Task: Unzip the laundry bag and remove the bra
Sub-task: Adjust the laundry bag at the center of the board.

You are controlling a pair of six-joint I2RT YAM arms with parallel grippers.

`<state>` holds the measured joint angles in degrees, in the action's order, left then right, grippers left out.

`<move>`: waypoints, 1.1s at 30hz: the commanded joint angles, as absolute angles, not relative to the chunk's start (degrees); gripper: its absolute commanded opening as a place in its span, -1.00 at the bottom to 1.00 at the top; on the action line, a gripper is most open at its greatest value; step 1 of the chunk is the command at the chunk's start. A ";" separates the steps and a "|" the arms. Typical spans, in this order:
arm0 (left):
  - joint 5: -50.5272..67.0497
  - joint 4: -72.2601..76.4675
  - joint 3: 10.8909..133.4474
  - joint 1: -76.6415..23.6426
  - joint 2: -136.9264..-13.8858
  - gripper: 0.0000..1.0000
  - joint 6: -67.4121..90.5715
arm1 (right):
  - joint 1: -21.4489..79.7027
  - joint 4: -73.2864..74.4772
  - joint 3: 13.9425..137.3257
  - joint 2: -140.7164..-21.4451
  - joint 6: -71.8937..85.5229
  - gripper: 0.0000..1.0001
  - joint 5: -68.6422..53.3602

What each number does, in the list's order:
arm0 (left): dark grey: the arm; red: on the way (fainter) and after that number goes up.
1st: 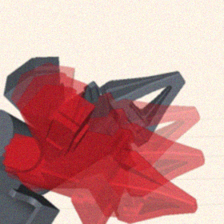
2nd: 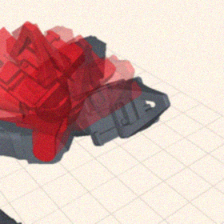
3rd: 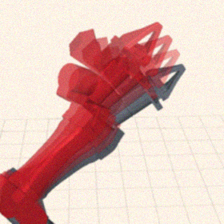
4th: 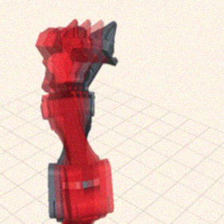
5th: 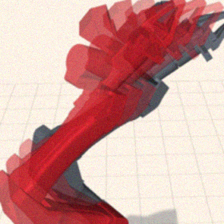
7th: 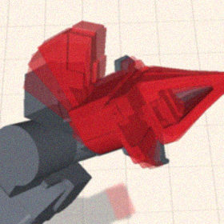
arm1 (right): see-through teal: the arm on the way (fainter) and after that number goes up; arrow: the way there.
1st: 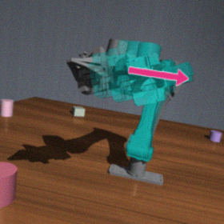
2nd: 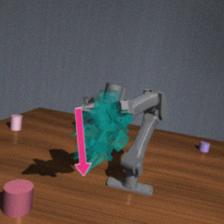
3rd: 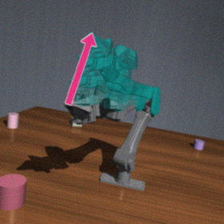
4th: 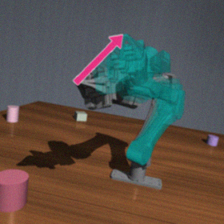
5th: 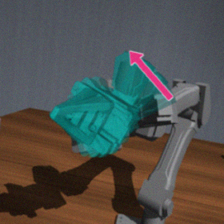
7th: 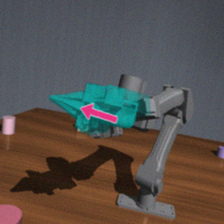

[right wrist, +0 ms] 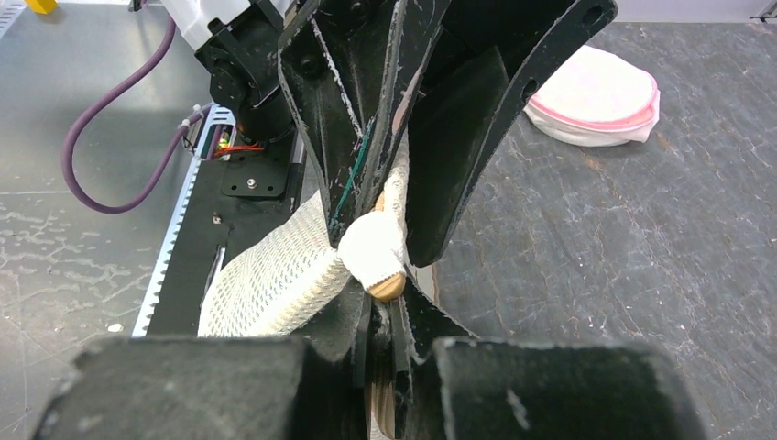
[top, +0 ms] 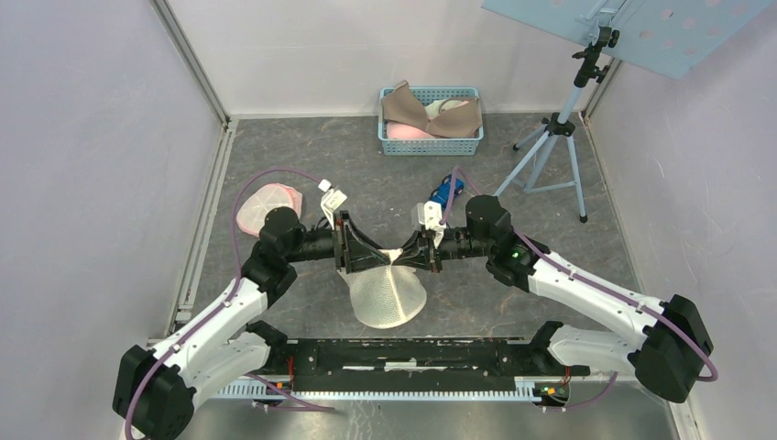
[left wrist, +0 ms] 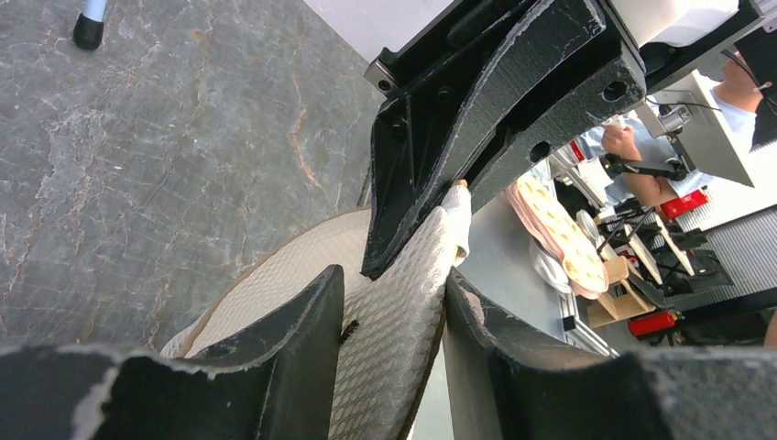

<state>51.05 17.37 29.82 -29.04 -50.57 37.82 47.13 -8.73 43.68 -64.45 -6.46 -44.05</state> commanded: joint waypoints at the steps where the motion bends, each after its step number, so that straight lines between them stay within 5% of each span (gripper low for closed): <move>1: 49.68 22.74 30.60 -28.05 -51.15 -0.02 41.06 | 47.77 -10.28 43.59 -63.46 -6.53 -1.00 -46.76; 6: 50.58 24.56 30.30 -28.03 -51.53 0.25 43.14 | 47.65 -10.24 43.78 -63.62 -6.35 -1.00 -46.71; 33: 48.54 21.46 28.71 -27.00 -51.06 0.22 41.60 | 46.00 -13.42 44.39 -64.52 -1.38 -1.00 -47.67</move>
<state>51.55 24.12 27.92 -27.33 -51.51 45.21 46.09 -9.41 43.68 -64.62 -3.62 -46.09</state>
